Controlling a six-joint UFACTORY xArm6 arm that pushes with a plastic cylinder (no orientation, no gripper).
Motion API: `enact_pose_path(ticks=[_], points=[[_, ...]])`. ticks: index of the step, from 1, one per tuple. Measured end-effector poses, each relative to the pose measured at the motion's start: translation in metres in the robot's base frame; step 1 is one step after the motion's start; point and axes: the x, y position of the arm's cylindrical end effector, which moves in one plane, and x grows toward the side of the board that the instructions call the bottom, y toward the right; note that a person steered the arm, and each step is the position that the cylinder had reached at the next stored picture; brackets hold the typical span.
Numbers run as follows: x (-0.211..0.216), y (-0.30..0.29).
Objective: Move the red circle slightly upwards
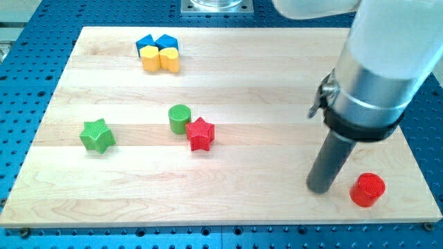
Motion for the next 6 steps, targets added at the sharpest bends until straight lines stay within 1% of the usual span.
enact_pose_path(ticks=[1, 2, 3, 4, 5, 6], points=[[0.032, 0.022], [0.032, 0.058], [0.029, 0.072], [0.021, 0.070], [0.029, 0.031], [0.006, -0.062]])
